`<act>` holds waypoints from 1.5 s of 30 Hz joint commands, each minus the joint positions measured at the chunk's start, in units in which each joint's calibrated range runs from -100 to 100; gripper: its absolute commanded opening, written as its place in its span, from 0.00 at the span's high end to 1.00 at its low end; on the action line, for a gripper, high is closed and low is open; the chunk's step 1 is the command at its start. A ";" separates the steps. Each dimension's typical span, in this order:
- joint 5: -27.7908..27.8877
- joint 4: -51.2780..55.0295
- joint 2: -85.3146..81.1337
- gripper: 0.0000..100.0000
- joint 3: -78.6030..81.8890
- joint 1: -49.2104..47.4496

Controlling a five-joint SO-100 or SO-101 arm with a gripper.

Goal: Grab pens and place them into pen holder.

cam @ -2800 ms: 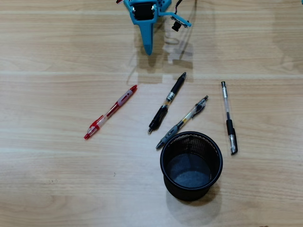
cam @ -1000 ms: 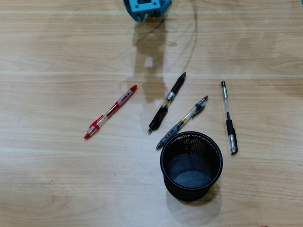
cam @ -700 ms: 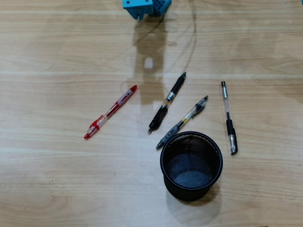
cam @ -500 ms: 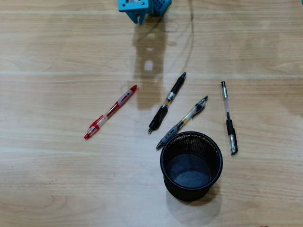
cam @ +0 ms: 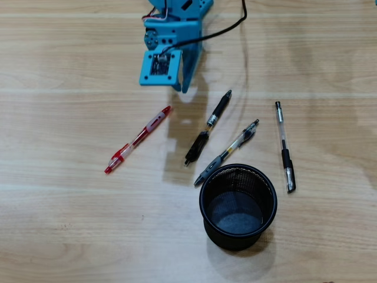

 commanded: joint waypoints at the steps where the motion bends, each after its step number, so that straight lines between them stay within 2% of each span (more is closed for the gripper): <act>1: -0.10 6.16 9.35 0.94 -14.45 2.70; 7: -0.10 24.41 21.53 0.96 -35.45 6.33; 17: 0.06 25.96 41.85 0.96 -56.36 11.05; 26: 1.83 26.13 46.47 0.96 -57.44 14.50; 32: 1.48 25.96 47.15 0.82 -57.44 13.32; 42: 1.78 25.19 52.02 0.82 -58.34 11.69; 45: 1.83 22.17 53.78 0.82 -58.34 11.24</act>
